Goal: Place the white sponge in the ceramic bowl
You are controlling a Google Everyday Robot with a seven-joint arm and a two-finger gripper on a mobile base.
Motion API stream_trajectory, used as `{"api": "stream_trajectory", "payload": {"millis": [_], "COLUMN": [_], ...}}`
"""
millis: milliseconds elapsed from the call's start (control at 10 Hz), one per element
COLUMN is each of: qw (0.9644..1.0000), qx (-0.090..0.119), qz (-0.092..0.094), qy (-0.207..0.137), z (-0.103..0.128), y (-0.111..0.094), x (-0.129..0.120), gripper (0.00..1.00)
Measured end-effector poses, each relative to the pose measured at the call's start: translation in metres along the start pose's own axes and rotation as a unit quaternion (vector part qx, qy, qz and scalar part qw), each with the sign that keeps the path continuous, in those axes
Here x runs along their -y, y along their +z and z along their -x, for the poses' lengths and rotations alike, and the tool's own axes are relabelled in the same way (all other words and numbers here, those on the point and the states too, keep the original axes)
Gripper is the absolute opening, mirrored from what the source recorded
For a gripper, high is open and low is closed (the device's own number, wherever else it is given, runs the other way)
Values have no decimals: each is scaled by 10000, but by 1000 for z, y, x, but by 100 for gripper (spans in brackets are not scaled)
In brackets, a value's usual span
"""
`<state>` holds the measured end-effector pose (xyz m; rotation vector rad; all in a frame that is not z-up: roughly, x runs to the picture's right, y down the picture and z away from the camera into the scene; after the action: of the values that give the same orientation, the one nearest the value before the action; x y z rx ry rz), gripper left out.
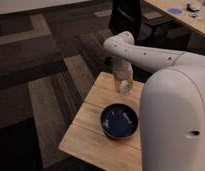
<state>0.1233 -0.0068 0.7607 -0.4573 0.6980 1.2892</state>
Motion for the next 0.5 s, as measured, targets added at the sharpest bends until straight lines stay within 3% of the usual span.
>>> {"api": "stream_trajectory", "payload": {"millis": [200,500], "qw": [9987,9993], "qx": [207,270], "qz": [-69,123], "qy": [-454,-240], "z": [-24,-62], "y": [-15,-5], "x": [-24,-27], "gripper": [0,0]}}
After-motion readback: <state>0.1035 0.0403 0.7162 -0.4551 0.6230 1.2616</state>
